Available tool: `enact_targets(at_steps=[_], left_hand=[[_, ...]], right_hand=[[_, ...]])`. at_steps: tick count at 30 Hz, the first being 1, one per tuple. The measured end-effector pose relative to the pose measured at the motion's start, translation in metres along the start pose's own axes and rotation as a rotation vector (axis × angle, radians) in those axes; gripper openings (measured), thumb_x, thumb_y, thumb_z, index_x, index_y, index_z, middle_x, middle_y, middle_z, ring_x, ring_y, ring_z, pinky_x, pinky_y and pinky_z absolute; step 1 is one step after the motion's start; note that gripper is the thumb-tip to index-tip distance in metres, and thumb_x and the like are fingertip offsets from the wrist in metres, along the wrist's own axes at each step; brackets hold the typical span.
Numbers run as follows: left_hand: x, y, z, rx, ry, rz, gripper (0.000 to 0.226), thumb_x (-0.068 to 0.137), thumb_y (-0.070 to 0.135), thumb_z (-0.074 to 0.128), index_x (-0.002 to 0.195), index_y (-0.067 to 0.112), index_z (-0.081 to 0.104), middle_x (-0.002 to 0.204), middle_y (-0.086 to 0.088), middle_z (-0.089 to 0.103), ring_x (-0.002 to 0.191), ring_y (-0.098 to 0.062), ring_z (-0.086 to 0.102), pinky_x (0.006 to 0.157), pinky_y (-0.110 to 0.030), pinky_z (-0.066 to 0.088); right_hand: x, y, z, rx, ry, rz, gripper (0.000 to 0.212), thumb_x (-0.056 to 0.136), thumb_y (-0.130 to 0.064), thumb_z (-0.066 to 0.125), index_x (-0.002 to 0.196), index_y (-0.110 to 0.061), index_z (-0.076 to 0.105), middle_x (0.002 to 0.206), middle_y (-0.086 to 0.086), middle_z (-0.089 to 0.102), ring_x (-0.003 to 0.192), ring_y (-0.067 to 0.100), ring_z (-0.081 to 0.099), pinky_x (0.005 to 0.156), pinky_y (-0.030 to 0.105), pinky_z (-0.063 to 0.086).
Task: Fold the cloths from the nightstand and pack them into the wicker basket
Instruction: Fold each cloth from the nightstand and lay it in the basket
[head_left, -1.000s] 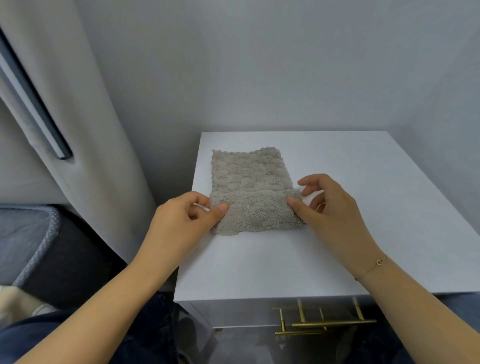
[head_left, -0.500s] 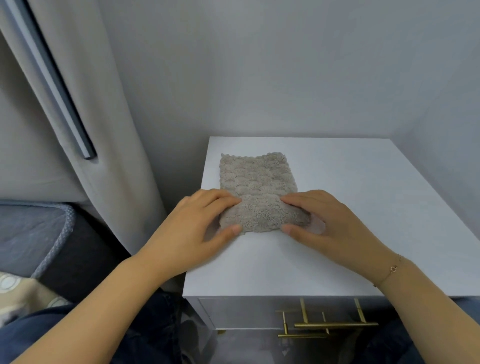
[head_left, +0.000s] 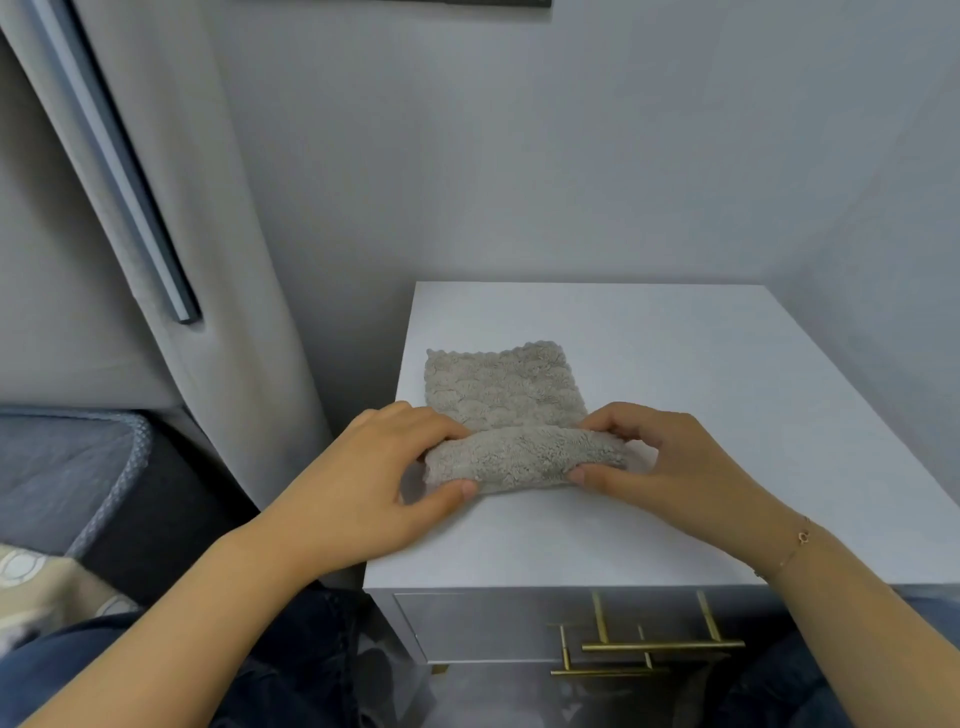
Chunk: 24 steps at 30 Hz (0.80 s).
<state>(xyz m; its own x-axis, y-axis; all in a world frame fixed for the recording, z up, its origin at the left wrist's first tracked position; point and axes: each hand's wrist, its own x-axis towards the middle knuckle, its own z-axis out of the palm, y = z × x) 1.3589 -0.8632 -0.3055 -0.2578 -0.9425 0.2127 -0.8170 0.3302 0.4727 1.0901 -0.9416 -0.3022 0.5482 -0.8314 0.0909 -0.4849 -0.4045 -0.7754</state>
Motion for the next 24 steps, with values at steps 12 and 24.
enact_targets(at_steps=[12,24], left_hand=[[0.013,-0.003,0.002,-0.407,0.128,-0.394,0.049,0.078,0.064,0.055,0.095,0.019,0.064,0.089,-0.004,0.066,0.083,-0.023,0.059,0.075,-0.037,0.051],[0.030,-0.011,0.013,-0.318,0.233,-0.614,0.056,0.078,0.059,0.064,0.057,0.012,0.043,0.073,0.002,0.046,0.063,-0.010,0.044,0.064,-0.026,0.036]], right_hand=[[0.032,-0.001,0.015,0.121,0.157,0.074,0.051,0.086,-0.048,0.064,0.084,0.002,0.058,0.070,0.017,0.050,0.059,0.010,0.040,0.055,0.021,0.030],[0.044,0.008,0.029,-0.052,0.411,-0.118,0.021,0.089,-0.027,0.070,0.109,-0.028,0.063,0.099,-0.007,0.050,0.080,0.004,0.048,0.072,0.009,0.038]])
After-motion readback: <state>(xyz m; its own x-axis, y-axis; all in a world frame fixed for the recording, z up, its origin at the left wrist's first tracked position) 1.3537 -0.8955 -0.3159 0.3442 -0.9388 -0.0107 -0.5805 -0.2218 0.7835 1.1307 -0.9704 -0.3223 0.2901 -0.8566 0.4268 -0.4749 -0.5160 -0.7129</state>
